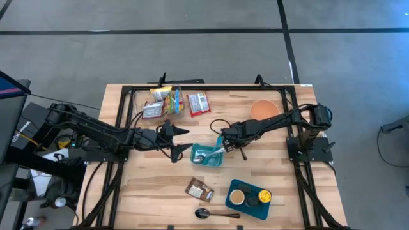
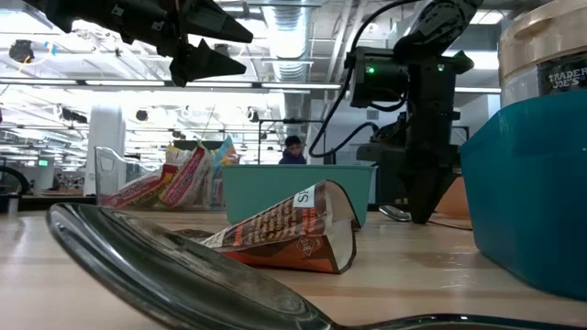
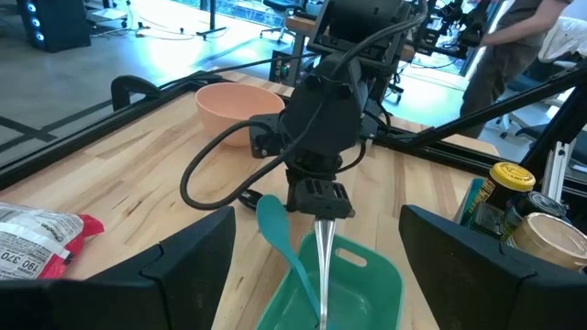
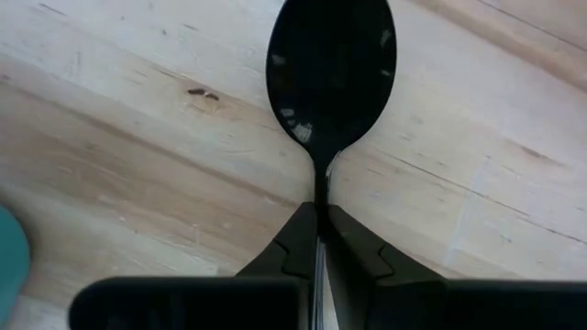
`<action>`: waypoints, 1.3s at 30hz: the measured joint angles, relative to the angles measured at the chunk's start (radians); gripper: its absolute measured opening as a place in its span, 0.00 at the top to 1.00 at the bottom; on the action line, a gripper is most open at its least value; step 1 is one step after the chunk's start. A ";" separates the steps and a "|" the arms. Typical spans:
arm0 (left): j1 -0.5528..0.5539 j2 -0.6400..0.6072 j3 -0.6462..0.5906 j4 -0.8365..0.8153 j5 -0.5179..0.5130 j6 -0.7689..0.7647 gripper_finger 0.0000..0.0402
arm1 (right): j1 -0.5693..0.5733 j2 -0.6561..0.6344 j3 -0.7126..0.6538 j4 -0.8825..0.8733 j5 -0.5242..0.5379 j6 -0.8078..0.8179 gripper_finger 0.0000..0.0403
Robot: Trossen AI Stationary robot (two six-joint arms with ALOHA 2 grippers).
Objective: Pick & Place Food Item
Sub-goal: Put the top black tablespoon into the green bin
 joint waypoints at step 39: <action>0.000 0.000 0.000 0.000 0.000 0.000 0.25 | 0.011 -0.134 0.027 -0.116 0.011 -0.105 1.00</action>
